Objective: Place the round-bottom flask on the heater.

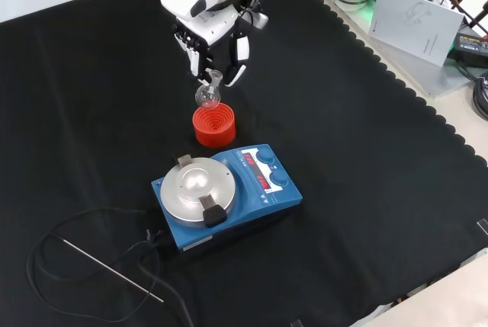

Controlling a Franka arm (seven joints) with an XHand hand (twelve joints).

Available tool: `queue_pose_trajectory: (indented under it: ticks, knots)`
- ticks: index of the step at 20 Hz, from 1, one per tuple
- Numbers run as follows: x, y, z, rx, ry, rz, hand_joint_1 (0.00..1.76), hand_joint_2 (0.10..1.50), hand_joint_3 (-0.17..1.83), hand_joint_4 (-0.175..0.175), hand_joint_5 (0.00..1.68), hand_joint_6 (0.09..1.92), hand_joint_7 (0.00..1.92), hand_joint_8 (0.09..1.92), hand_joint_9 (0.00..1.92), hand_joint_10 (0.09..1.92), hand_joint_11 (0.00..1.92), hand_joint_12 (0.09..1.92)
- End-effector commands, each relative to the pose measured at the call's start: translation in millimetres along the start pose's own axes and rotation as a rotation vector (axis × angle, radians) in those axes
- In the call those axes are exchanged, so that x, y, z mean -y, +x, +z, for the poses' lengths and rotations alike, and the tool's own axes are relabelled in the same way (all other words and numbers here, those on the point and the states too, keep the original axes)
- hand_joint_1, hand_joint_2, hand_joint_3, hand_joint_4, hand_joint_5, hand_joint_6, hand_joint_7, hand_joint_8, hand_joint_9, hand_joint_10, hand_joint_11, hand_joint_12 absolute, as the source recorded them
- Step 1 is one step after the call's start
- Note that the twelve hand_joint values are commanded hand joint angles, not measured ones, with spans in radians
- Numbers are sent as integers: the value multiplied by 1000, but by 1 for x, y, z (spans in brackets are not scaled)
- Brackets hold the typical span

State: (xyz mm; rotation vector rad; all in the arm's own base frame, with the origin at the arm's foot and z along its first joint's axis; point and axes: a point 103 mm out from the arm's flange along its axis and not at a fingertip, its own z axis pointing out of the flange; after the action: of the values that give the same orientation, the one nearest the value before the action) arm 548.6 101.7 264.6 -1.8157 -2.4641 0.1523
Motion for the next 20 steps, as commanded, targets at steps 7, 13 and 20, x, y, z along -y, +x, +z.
queue_pose_trajectory:
  ticks: [7,13,20]
  knots:
    - [-18,16,-28,-10,-31,30,1213,464,942,-175,1369,633,1597,510,1805,220,1756,771]
    - [-35,25,-36,11,-41,101,1214,461,946,-175,1372,630,1600,506,1808,215,1759,771]
    - [-45,28,-32,13,-20,168,1215,457,949,-175,1375,627,1603,501,1811,210,1762,770]
